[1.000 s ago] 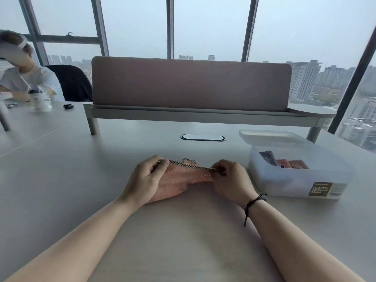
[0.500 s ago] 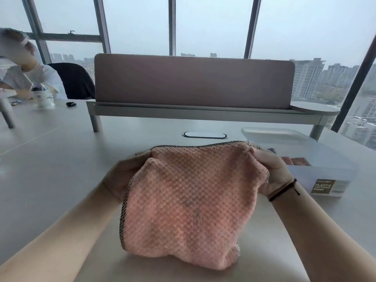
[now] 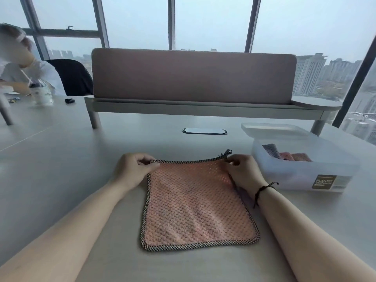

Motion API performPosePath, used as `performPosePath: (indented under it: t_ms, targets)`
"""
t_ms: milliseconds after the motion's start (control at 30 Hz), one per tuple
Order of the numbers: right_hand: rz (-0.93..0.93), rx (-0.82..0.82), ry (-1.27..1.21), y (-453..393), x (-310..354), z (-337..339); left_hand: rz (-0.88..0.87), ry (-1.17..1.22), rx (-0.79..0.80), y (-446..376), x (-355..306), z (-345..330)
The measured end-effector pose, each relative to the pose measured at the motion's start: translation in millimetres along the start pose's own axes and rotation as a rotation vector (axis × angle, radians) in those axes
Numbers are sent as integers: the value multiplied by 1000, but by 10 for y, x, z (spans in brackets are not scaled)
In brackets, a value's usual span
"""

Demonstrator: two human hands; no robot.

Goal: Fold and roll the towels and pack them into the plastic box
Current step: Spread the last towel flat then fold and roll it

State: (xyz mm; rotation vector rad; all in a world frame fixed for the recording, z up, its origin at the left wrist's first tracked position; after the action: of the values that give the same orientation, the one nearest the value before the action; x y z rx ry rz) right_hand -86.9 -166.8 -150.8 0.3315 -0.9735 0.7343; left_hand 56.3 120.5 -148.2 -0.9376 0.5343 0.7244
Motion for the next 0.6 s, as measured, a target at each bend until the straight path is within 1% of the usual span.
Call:
performPosePath:
  t_ms: [67,133,233,300,367,433,500,600]
  targets:
    - [-24,-2,-63,-21,-28,-13,17,10,-24,-7,20,21]
    - [-24,26,-144,1,5,-3,53,78,-62,-6,10,30]
    - [-75,77,-303,37,28,28,127,299,-87,20,-77,44]
    - [-94,121,-337,84,35,55,166,442,-16,66,-165,52]
    - [-89,184,-344,146,36,91,137,431,111,122,-246,55]
    - [-98,260,-355,241,42,163,97,401,185,172,-280,62]
    - [-99,337,-334,323,36,226,73,419,212,220,-280,85]
    - [-69,450,-321,431,29,279,99,486,203,282,-239,149]
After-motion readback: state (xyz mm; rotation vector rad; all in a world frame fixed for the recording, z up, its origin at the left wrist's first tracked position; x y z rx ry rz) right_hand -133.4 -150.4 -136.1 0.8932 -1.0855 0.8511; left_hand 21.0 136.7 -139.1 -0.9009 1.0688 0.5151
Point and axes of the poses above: each hand's wrist, its own y-axis away from the middle knuckle, its own z-axis out of the back of the hand, x = y × z, the point moved 3 cm from there along -y, towards the middle knuckle, and after that the axes turned 14 degrees about -z, right-handed, at the moved point
